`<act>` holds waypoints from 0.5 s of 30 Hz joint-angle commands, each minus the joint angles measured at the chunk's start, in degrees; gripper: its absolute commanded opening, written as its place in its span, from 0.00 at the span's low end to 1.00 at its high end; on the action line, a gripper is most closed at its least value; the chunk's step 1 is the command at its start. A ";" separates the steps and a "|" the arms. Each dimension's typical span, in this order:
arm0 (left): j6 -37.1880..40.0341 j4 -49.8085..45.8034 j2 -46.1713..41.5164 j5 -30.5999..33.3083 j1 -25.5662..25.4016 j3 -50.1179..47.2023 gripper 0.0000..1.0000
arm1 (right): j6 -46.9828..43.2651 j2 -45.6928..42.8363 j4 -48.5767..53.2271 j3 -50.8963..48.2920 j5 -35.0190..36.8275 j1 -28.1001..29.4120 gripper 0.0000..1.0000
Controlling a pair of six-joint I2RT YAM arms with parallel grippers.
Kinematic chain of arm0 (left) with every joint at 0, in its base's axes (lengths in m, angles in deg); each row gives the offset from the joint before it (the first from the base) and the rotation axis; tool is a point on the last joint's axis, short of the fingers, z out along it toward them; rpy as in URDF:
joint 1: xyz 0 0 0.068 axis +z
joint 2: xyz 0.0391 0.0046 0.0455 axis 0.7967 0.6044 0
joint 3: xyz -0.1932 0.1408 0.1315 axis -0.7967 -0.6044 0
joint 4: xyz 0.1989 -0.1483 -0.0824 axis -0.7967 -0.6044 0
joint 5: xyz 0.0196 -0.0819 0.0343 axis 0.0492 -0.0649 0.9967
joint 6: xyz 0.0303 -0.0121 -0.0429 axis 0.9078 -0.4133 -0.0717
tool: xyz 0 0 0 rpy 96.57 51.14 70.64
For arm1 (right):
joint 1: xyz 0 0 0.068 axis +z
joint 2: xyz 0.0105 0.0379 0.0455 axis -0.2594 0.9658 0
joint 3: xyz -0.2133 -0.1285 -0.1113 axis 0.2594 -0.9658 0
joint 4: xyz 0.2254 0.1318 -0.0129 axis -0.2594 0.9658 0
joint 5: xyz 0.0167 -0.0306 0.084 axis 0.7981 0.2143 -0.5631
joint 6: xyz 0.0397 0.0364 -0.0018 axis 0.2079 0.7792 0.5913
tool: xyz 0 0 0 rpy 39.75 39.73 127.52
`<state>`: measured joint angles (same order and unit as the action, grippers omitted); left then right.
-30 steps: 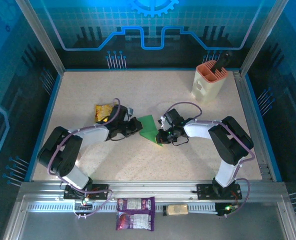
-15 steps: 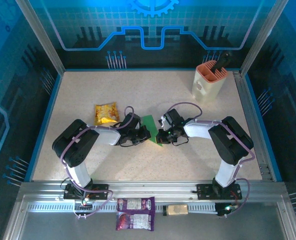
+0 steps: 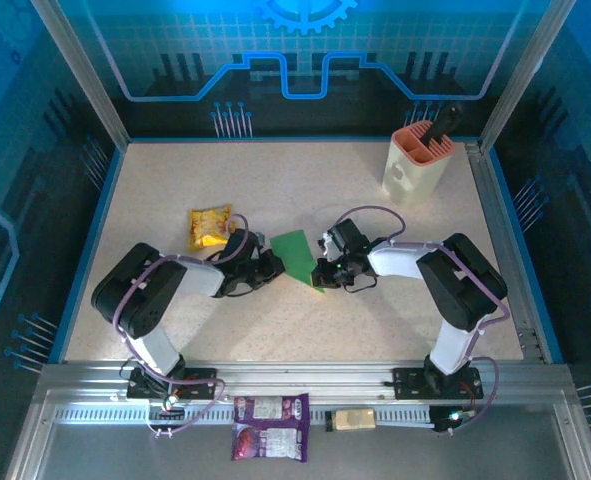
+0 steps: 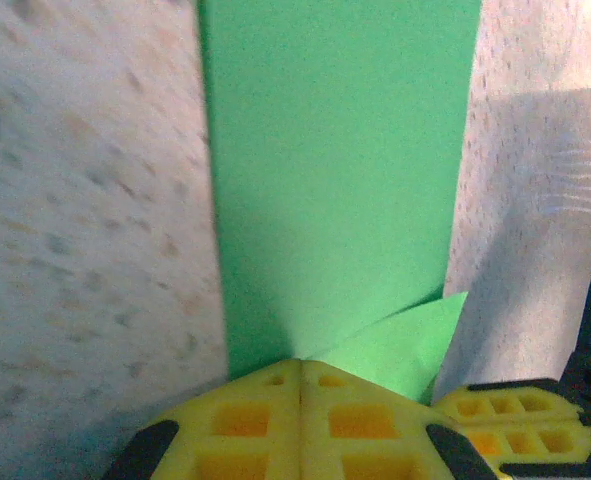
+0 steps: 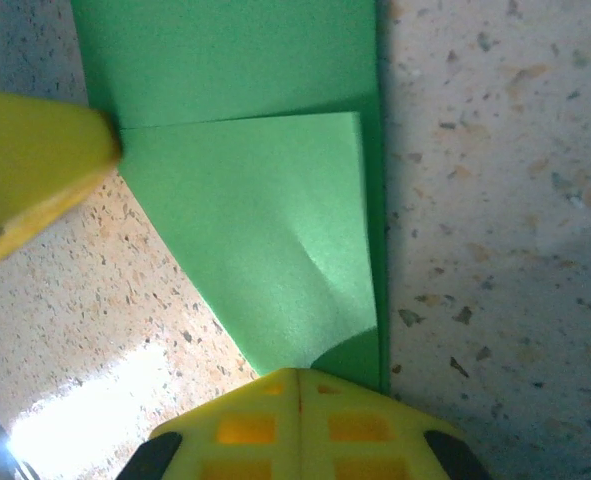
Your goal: Fold a paper plane with a square sheet of paper (pick it up from the middle)
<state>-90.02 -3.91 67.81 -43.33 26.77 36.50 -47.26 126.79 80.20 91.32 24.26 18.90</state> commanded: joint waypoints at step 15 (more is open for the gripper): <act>3.57 -14.07 -12.27 -2.79 4.67 3.42 0.17 | 3.31 -5.40 -3.47 0.51 -4.12 0.17 0.19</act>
<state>-86.06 -15.78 56.77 -43.22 32.74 38.83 -46.19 123.77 80.46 91.47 22.34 18.92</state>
